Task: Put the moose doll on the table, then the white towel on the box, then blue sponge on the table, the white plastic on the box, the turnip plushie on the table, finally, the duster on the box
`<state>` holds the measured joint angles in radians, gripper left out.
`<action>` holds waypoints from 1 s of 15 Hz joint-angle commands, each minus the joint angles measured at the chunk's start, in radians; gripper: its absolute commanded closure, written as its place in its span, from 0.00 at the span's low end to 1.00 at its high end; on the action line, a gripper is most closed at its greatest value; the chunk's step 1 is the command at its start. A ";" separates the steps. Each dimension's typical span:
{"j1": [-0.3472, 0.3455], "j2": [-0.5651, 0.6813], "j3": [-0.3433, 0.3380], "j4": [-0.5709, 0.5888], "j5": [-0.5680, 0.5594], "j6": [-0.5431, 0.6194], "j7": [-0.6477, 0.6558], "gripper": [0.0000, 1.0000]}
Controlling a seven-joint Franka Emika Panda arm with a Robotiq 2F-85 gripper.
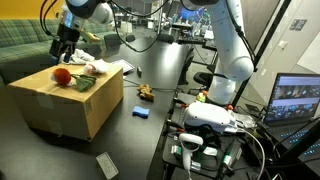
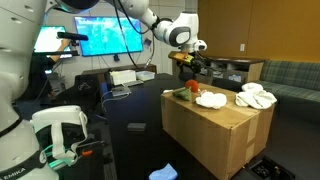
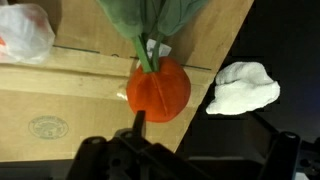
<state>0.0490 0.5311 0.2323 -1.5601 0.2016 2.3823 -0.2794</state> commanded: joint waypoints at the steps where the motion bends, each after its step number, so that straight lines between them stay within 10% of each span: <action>1: 0.006 0.014 0.016 -0.026 0.012 0.112 -0.056 0.00; 15: 0.002 0.089 0.037 -0.040 -0.018 0.181 -0.141 0.00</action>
<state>0.0559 0.6090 0.2557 -1.5957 0.2002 2.5350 -0.3986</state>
